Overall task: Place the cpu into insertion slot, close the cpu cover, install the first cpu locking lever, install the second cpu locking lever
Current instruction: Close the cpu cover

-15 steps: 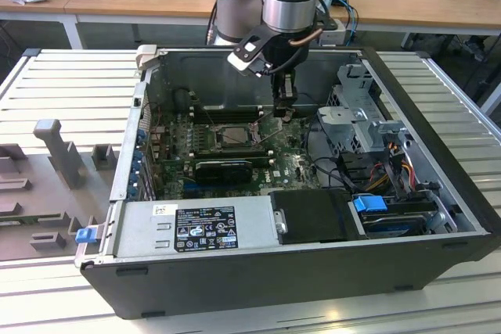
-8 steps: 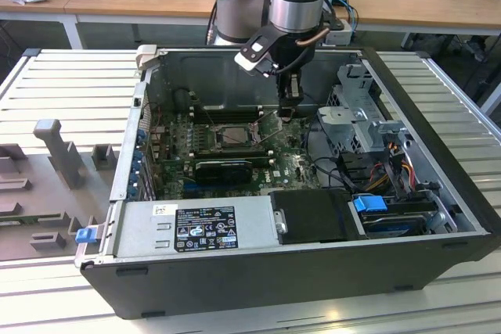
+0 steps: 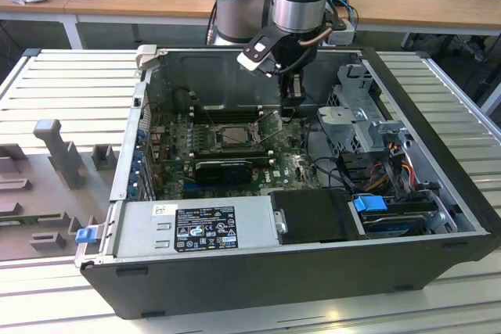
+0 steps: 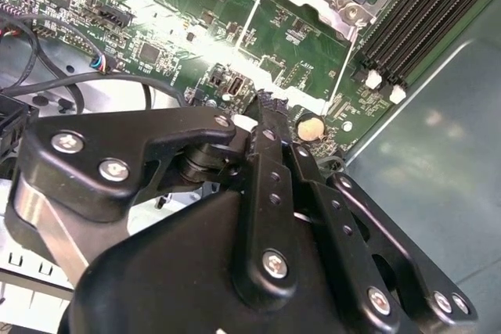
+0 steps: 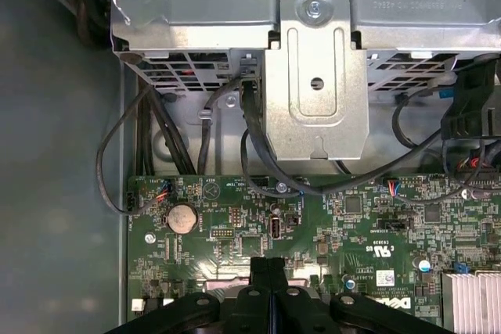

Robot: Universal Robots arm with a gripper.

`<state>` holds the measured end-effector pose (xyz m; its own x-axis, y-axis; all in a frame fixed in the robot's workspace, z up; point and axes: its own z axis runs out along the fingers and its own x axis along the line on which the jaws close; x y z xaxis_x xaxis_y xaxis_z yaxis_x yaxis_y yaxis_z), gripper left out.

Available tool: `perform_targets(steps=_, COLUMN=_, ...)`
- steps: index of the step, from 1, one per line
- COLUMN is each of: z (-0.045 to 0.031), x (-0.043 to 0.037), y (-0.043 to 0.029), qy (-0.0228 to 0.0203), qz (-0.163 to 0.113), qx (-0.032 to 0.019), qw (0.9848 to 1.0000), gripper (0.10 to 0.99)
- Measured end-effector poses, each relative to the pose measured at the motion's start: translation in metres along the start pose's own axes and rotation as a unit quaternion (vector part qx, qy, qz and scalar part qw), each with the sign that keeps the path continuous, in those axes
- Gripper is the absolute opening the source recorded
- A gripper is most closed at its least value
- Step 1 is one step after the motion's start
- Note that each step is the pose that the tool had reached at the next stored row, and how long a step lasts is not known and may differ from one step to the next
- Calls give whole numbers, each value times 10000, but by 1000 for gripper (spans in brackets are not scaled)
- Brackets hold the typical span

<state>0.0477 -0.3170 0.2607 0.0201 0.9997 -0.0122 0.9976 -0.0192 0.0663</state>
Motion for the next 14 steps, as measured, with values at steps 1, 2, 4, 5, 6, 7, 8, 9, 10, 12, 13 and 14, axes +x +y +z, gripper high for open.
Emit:
perform_targets(steps=1, z=0, x=0, y=5, qy=0, qz=0, qx=0, qw=10000, gripper=106)
perform_targets(steps=2, z=0, x=0, y=8, qy=0, qz=0, qx=0, qw=10000, gripper=106)
perform_targets(steps=4, z=1, x=0, y=15, qy=0, qz=0, qx=0, qw=10000, gripper=106)
perform_targets(steps=5, z=1, x=0, y=17, qy=0, qz=0, qx=0, qw=10000, gripper=106)
perform_targets(steps=6, z=1, x=0, y=22, qy=0, qz=0, qx=0, qw=10000, gripper=106)
perform_targets(steps=7, z=2, x=0, y=26, qy=0, qz=0, qx=0, qw=10000, gripper=106)
perform_targets(steps=8, z=2, x=0, y=29, qy=0, qz=0, qx=0, qw=10000, gripper=106)
perform_targets(steps=9, z=2, x=1, y=32, qy=0, qz=0, qx=0, qw=10000, gripper=106)
perform_targets(steps=10, z=2, x=1, y=35, qy=0, qz=0, qx=0, qw=10000, gripper=106)
perform_targets(steps=12, z=3, x=1, y=50, qy=0, qz=0, qx=0, qw=10000, gripper=106)
perform_targets(steps=13, z=3, x=1, y=54, qy=0, qz=0, qx=0, qw=10000, gripper=106)
perform_targets(steps=14, z=4, x=1, y=62, qy=0, qz=0, qx=0, qw=10000, gripper=106)
